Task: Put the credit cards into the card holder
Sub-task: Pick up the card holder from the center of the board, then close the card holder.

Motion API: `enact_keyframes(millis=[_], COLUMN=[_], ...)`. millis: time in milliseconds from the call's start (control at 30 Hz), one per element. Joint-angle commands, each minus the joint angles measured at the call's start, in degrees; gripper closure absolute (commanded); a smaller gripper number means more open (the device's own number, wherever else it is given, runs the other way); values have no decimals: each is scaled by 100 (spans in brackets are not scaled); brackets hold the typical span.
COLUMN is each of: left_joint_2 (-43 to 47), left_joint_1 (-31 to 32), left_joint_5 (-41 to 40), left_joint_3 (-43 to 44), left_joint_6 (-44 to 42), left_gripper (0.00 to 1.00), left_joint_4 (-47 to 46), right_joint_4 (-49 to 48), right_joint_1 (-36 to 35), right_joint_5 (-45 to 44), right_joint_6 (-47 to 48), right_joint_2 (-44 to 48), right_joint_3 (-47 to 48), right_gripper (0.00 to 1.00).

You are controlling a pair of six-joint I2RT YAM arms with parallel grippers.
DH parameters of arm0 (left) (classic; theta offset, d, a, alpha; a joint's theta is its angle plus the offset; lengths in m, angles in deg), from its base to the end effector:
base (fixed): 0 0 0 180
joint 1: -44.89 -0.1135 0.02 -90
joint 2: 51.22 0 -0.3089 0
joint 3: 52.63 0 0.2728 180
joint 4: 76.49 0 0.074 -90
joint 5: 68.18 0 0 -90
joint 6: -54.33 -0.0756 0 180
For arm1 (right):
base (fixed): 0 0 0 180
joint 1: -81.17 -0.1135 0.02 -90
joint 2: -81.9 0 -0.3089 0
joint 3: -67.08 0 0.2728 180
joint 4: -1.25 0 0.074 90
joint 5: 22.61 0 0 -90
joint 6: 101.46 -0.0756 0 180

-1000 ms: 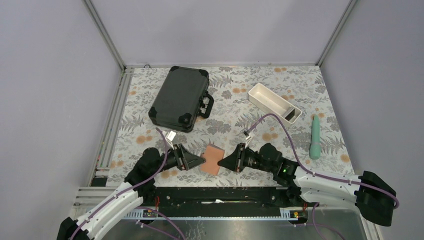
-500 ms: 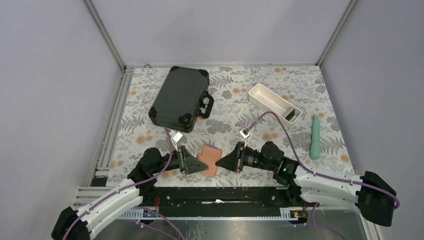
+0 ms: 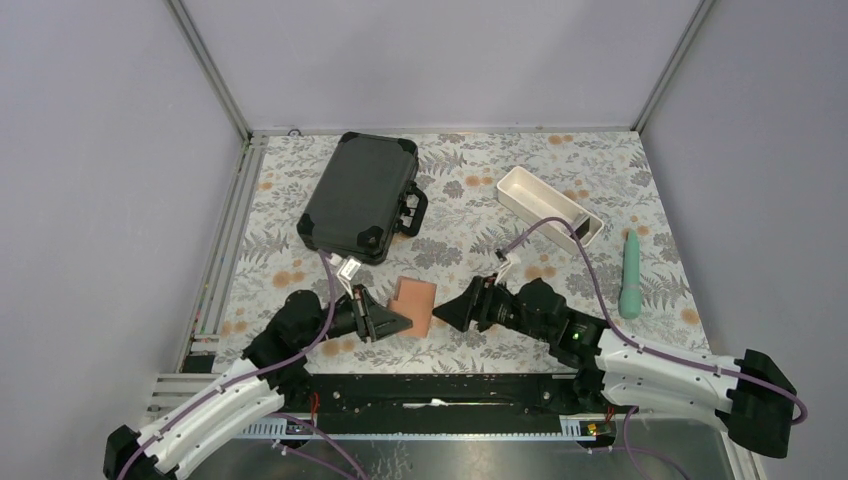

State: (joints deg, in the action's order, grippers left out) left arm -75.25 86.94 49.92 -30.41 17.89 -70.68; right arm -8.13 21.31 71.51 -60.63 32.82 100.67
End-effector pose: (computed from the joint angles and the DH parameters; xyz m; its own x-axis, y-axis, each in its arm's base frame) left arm 0.0875 -0.1269 0.2120 -0.8127 -0.2227 -0.5385 0.4776 0.2748 -0.8345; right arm 0.1103 0.2009 0.2582 -0.7147 0.2720 -0.6443 -0.5470 0.3567 0.7574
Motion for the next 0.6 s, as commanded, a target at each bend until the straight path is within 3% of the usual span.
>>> enact_keyframes(millis=[0,267,433,567], left_joint_2=[64,-1424,-2037,-2297], left_joint_1=[238,1667,2166,2388], left_joint_5=[-1765,-5019,-5777,-5872], left_joint_3=[844,2125,2592,2696], left_joint_6=[-1250,-2172,-2141,-2121], left_gripper=[100,100,100,100], left_joint_4=[1507,2363,2411,2318], right_joint_4=[1281,2505,2599,3026], right_joint_1=[-2,-13,-67,-171], right_joint_5=[-1463,-1368,-1355,-1643], right_joint_6=[-399,-1192,-1653,-1779], right_joint_2=[301,-967,-1630,-2022], right_joint_3=[547,2361,2892,3221], right_gripper=[23,35,40,40])
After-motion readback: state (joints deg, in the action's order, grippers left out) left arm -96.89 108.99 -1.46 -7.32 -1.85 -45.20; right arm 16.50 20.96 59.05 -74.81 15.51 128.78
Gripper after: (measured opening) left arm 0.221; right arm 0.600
